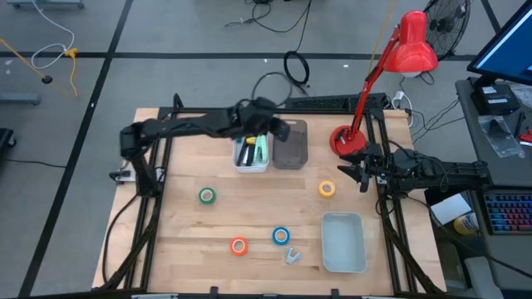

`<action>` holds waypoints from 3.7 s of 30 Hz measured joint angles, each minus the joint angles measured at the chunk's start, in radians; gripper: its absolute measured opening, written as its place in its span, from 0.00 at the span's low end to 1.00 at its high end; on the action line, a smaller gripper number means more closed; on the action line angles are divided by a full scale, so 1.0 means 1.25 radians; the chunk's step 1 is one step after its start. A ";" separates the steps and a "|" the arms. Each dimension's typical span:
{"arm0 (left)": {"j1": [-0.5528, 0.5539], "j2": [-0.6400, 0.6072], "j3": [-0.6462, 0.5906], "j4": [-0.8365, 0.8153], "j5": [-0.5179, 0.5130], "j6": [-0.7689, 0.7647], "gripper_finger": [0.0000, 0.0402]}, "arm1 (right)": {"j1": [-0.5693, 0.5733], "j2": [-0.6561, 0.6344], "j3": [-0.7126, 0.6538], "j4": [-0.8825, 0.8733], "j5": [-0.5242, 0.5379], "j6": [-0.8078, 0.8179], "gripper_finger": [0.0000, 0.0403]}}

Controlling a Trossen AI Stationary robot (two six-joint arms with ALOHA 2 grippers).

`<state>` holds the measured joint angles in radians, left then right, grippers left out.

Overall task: Pick and place Stapler, Stapler remover, tape
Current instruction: Put the purple staple remover into the black bin, then put the blue staple remover into the black bin

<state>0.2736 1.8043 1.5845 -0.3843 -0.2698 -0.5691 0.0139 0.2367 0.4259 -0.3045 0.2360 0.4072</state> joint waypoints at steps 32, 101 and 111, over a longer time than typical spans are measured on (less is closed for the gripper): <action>-0.016 0.393 0.247 -0.173 0.006 0.349 0.11 | 0.000 0.000 0.000 0.000 0.003 0.000 0.53; -0.355 0.103 0.245 -0.516 -0.022 0.055 0.49 | 0.002 0.139 0.001 0.417 -0.216 -0.022 0.53; -0.363 -0.117 -0.011 -0.384 -0.052 0.052 0.49 | 0.083 0.434 0.168 0.458 -0.269 -0.081 0.53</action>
<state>-0.1802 1.6579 1.5711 -0.8648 -0.3352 -0.5044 0.1179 0.7797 0.6360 0.2679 -0.1000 0.3063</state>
